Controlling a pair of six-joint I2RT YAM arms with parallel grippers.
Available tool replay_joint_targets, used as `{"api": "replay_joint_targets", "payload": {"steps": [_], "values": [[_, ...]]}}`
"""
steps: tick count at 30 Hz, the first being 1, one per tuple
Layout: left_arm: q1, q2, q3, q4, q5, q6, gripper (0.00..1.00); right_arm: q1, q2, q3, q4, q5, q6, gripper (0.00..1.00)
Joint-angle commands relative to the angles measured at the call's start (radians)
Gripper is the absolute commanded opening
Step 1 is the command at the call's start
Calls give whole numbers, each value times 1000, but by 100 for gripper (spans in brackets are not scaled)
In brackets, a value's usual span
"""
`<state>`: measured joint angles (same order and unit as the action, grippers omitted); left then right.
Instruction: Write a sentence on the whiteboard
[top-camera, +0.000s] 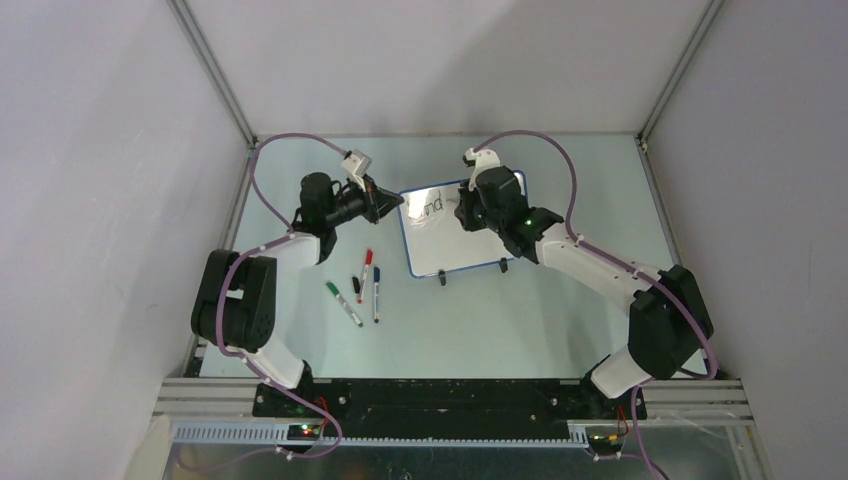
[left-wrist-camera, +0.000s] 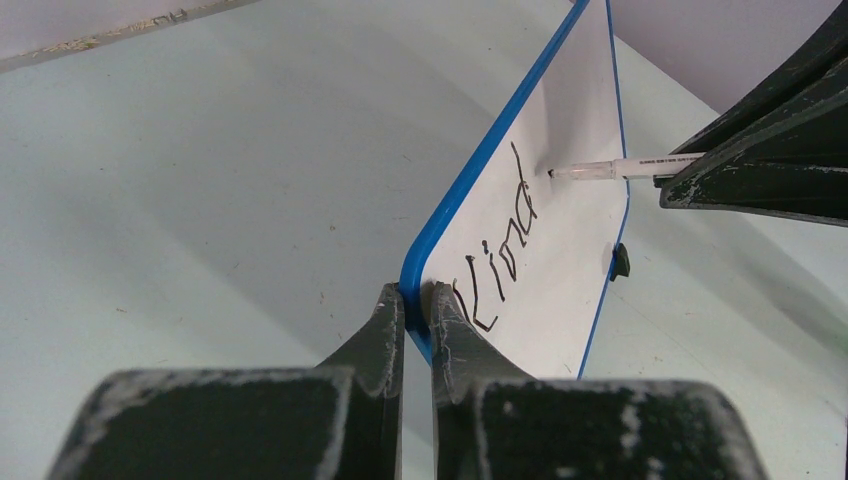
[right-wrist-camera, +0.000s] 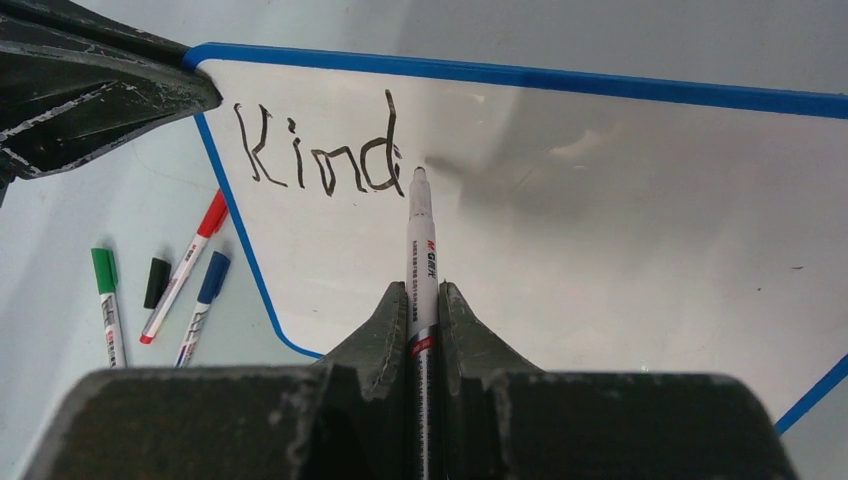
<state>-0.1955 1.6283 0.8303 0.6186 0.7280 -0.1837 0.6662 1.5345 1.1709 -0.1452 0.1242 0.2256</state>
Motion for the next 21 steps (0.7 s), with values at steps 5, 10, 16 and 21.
{"api": "replay_joint_targets", "payload": {"steps": [5, 10, 16, 21], "values": [[-14, -5, -22, -52, -42, 62, 0, -13, 13, 56, 7, 17, 19, 0], [-14, -4, -22, -51, -41, 62, 0, -14, 18, 65, 3, 6, 19, 0], [-13, -4, -22, -52, -41, 62, 0, -16, 27, 70, 3, -2, 17, 0], [-14, -4, -22, -53, -41, 62, 0, -18, 38, 77, -10, 4, 19, 0]]}}
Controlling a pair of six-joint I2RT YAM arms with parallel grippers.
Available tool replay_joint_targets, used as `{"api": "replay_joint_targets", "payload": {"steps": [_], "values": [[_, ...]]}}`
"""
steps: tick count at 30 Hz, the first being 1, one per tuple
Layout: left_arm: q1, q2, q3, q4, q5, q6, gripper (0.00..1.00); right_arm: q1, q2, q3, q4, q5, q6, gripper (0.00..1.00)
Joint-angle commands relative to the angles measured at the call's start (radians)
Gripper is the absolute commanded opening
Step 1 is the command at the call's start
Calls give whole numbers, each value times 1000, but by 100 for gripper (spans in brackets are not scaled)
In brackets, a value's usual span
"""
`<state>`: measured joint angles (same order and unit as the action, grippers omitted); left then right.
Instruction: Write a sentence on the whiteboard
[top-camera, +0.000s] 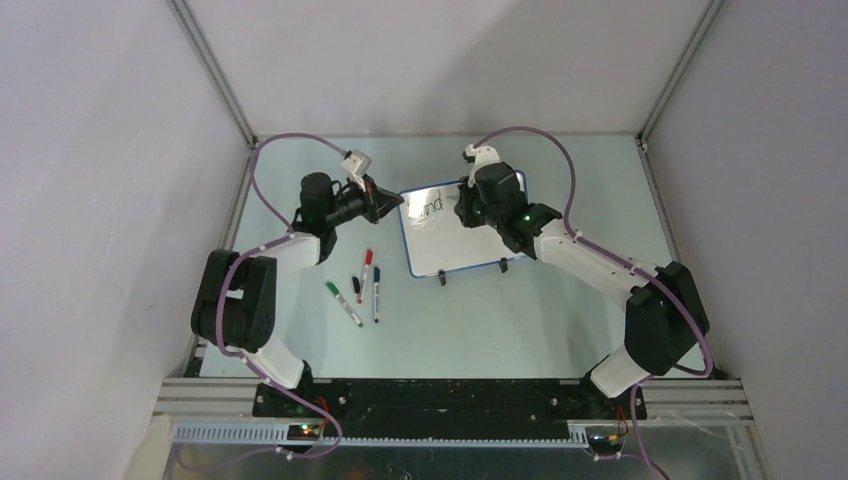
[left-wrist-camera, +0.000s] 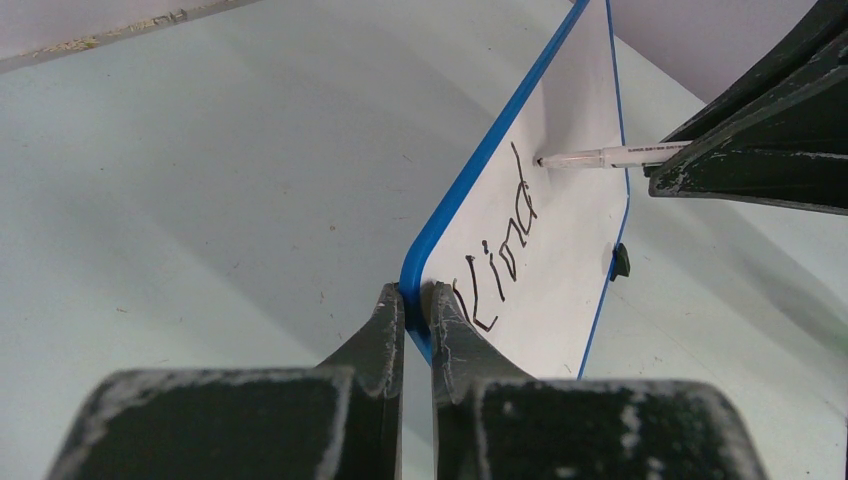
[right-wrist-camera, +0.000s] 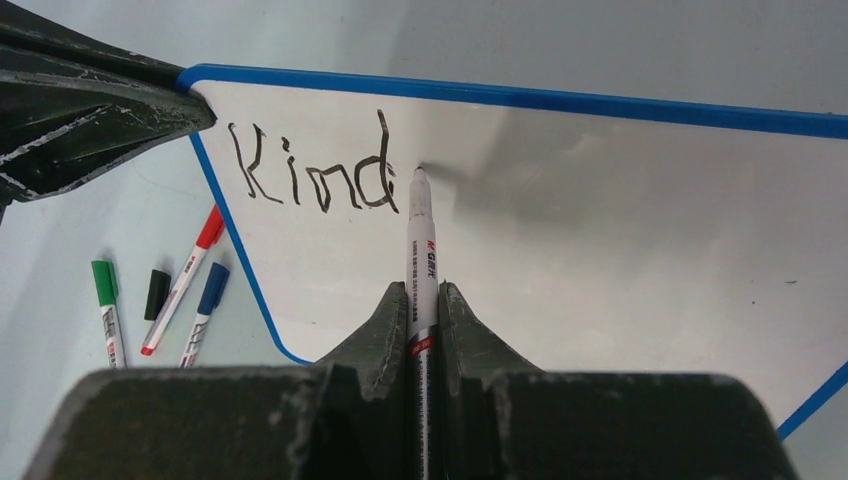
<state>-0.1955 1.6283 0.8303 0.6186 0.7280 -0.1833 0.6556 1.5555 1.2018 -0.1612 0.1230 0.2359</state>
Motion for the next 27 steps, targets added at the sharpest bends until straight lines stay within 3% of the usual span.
{"api": "replay_joint_targets", "payload": {"steps": [1, 27], "values": [[-14, -5, -22, -53, -41, 62, 0, -8, 19, 47, 4, 4, 11, 0], [-14, -6, -24, -52, -42, 64, 0, -3, 33, 53, -79, -13, 0, 0]]}}
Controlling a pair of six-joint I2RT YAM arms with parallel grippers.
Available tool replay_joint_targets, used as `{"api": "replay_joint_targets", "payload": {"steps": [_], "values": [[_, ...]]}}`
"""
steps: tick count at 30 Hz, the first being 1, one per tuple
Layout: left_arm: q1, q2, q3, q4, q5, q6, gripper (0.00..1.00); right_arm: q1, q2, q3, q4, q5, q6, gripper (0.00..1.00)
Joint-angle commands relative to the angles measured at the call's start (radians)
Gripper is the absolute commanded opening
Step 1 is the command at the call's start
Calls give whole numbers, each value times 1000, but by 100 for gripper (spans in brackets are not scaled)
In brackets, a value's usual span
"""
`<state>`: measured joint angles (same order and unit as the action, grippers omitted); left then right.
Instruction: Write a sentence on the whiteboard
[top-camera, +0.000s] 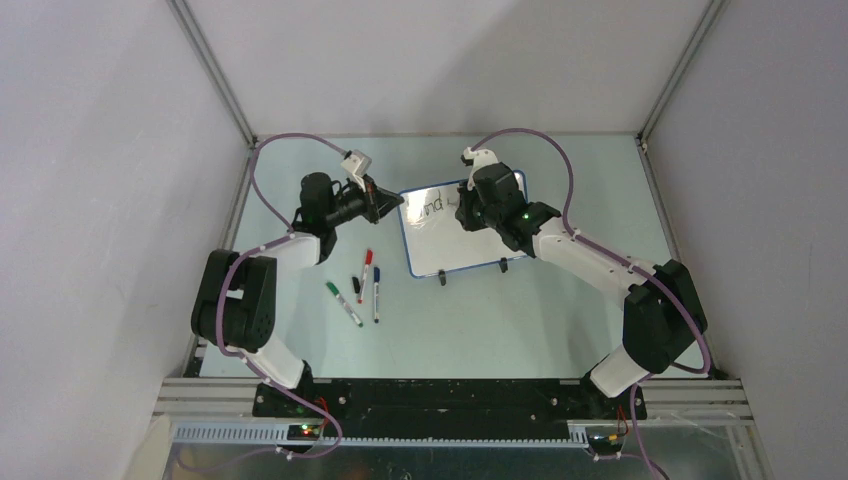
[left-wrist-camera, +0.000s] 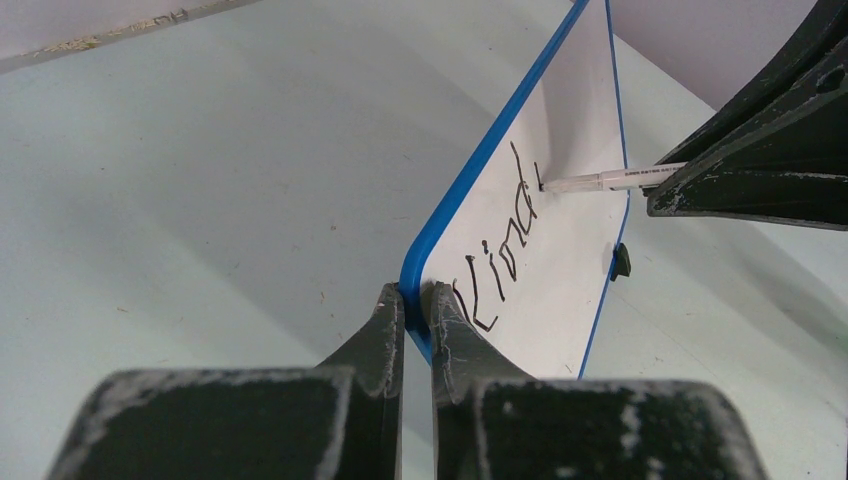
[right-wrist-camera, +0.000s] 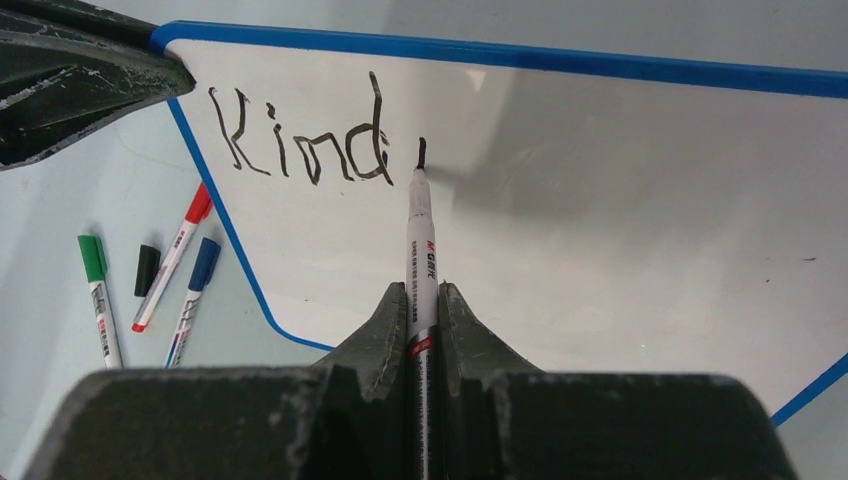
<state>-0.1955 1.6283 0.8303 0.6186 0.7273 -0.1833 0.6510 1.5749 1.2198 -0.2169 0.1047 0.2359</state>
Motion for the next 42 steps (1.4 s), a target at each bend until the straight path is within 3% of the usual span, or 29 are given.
{"api": "replay_joint_targets", "payload": {"steps": [1, 42], "values": [[-14, -7, -25, -52, -42, 64, 0, 1, 13, 35, -25, 5, -1, 0], [-16, -5, -23, -54, -40, 68, 0, -21, 22, 81, -5, 23, 2, 0]]}}
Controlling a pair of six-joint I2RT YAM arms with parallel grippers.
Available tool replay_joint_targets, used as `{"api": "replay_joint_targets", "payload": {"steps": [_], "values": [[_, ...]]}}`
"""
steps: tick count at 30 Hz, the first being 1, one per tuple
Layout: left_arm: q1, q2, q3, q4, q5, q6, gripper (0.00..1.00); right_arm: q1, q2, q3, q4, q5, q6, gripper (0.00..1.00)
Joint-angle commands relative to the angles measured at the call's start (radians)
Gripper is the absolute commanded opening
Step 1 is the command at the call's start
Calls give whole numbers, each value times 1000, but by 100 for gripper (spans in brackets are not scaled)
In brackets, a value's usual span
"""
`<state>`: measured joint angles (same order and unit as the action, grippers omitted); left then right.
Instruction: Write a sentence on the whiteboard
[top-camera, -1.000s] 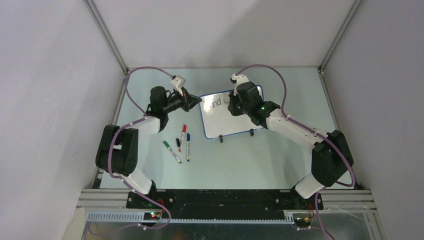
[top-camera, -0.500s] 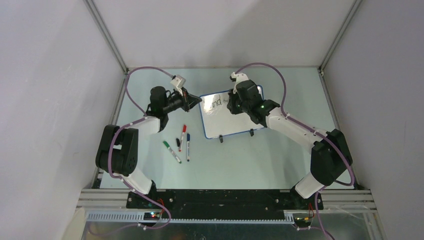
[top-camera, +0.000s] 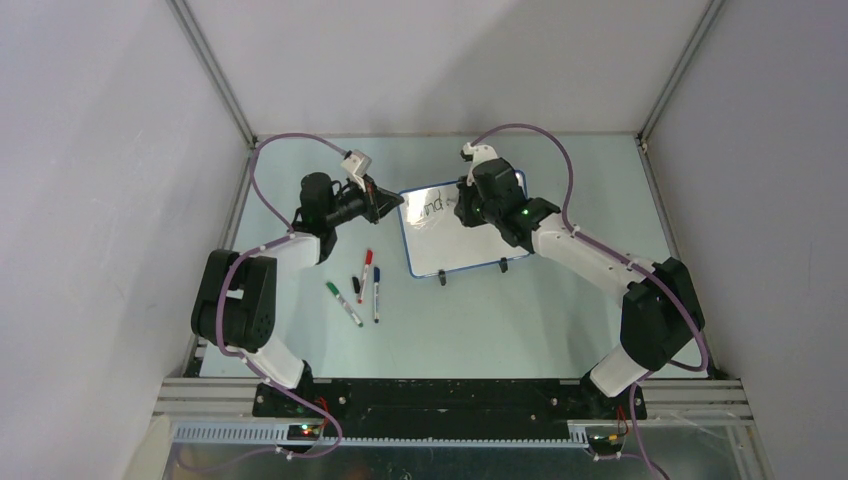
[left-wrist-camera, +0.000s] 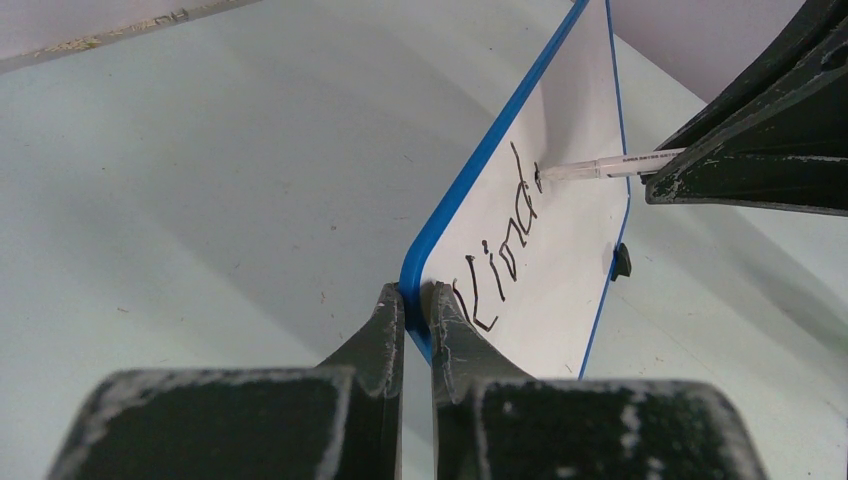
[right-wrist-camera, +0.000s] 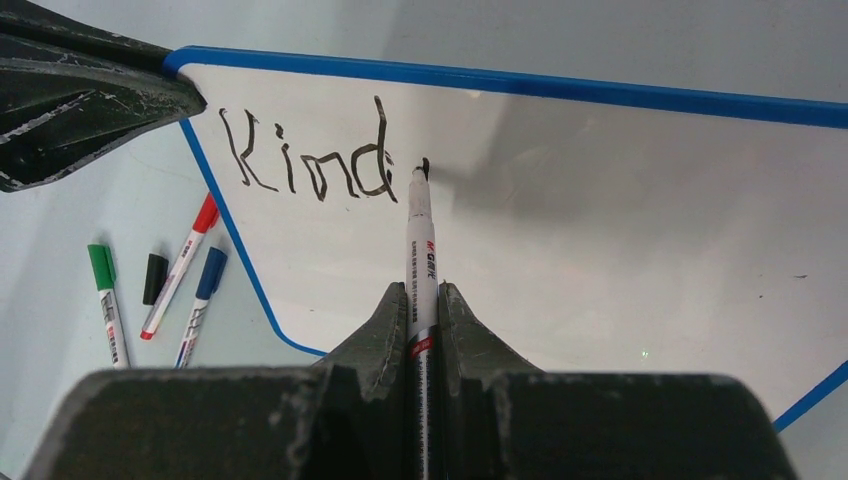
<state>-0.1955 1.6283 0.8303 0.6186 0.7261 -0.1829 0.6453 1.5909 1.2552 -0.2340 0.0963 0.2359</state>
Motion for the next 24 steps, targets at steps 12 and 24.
{"api": "replay_joint_targets", "payload": {"steps": [12, 24], "values": [[-15, -8, -25, -55, -40, 69, 0, -25, 5, 44, 1, 61, 6, 0], [-15, -11, -26, -55, -40, 69, 0, -31, -2, 44, -24, 65, 8, 0]]}}
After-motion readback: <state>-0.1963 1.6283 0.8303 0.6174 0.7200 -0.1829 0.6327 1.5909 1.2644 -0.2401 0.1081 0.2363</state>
